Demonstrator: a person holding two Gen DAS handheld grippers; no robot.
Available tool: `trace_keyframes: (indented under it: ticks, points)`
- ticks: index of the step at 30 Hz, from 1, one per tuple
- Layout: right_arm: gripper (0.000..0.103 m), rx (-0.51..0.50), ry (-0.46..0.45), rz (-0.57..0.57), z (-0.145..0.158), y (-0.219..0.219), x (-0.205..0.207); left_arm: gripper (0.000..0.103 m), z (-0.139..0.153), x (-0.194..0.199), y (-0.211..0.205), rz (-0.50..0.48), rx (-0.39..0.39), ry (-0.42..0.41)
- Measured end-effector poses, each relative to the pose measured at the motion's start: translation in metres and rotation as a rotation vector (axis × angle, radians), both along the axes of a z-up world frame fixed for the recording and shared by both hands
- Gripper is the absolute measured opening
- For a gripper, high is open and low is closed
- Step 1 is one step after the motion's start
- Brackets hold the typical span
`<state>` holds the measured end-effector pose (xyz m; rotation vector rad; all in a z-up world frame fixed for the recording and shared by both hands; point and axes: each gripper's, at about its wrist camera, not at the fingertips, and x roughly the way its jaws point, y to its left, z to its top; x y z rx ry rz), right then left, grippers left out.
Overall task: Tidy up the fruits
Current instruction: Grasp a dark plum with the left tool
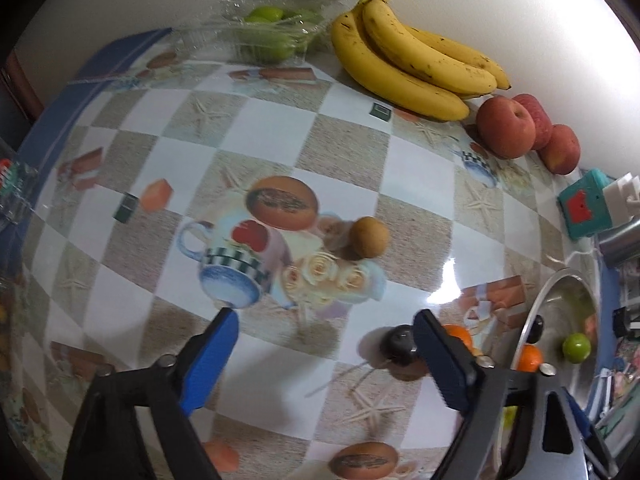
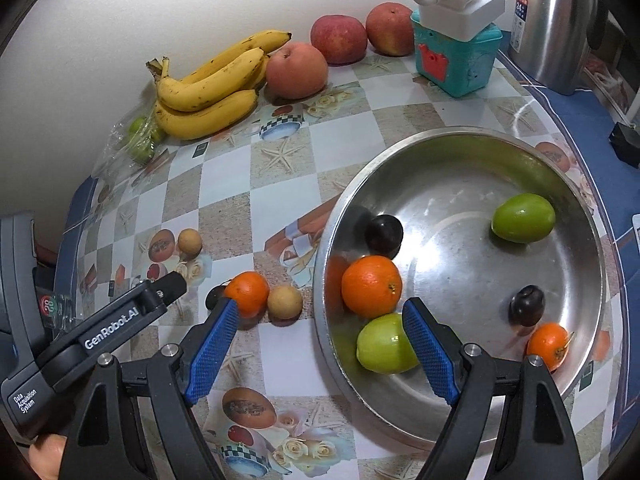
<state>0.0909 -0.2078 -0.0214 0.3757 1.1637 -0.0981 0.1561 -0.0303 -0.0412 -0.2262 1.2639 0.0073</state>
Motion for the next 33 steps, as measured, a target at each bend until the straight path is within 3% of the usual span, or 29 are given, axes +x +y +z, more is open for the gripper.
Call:
trace_keyframes:
  ticks: [4,9,33]
  points:
    - [0.084,-0.001,-0.003,-0.006,0.001,-0.002,-0.001,0.080,-0.005,0.002,-0.008,-0.021,-0.052,-0.001]
    - [0.084,-0.004,0.002,-0.007,0.001,-0.004,-0.001,0.062,-0.013,0.004,-0.017,-0.042,-0.092,0.023]
    - [0.084,-0.003,0.010,-0.003,0.000,-0.005,-0.001,0.029,-0.034,-0.002,0.000,0.103,-0.364,0.105]
